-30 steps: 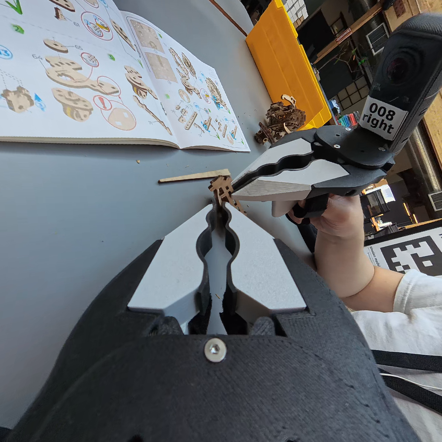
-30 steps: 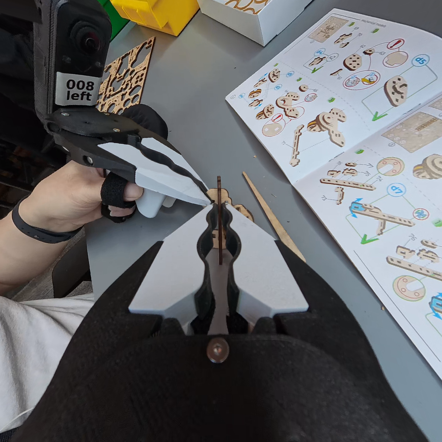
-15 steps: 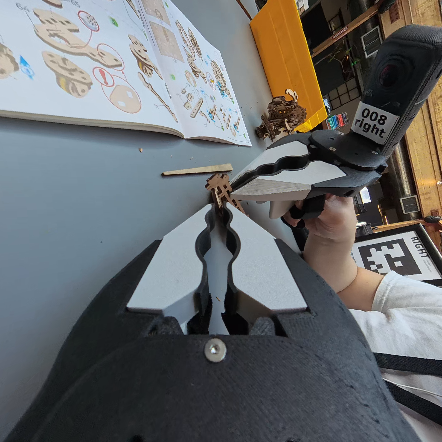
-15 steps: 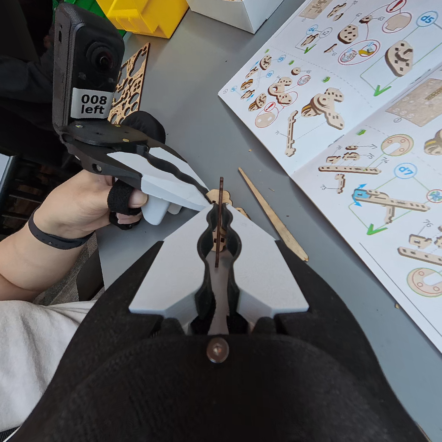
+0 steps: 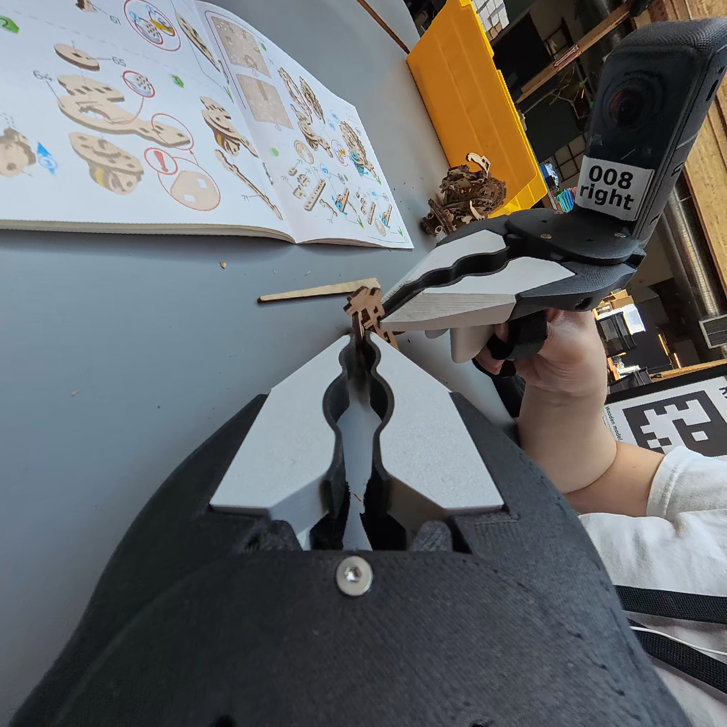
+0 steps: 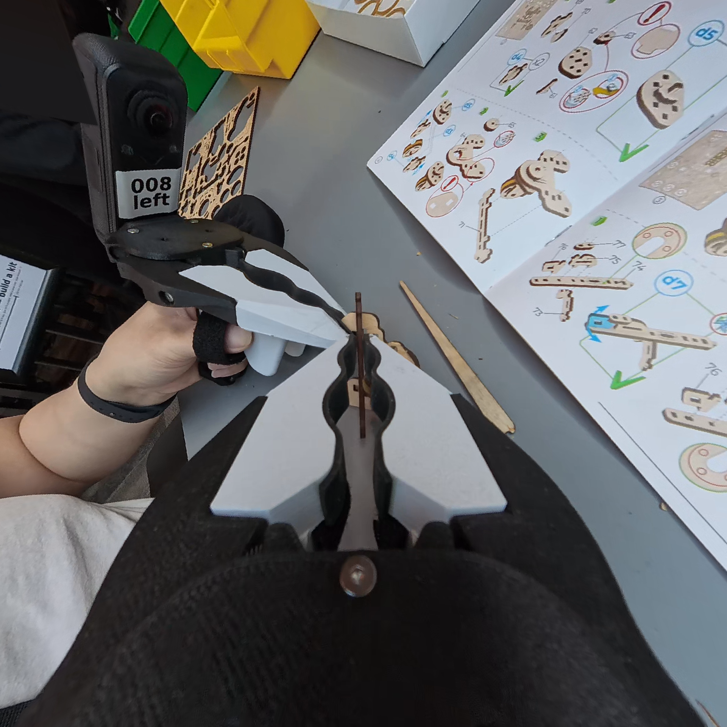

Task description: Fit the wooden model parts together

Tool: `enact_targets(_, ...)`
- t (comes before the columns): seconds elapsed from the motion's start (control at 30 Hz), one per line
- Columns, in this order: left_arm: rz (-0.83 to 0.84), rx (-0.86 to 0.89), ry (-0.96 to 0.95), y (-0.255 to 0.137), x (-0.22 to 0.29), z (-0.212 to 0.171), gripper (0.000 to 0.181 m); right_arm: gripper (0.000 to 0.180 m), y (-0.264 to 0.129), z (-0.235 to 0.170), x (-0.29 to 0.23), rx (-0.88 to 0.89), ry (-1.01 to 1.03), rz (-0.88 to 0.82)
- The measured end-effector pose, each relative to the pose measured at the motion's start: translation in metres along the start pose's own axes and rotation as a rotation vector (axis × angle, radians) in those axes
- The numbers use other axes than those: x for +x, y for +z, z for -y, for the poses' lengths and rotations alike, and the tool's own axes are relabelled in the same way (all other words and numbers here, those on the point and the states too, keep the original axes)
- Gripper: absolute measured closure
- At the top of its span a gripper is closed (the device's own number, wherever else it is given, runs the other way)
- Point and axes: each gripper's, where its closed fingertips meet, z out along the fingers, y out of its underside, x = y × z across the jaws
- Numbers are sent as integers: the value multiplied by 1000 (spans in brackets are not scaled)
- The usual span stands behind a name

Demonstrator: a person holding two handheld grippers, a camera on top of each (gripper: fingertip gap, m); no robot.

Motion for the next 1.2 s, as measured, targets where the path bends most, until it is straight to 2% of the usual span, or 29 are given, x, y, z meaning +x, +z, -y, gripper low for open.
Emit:
enact_targets(0.47,-26,-10,-13,1,3,-3,176,178,4,-2,5,-22,9,-22)
enact_targets(0.7,-89,31,-100,-5,2,4,176,178,2,-2,6,-11,23,0)
enact_targets(0.97,-58,-9,-68,-1,2,-2,180,178,0,-3,6,2,66,61)
enact_targets(1.2,-72,1,-64,-2,4,-2,180,178,-3,-2,1,1,27,47)
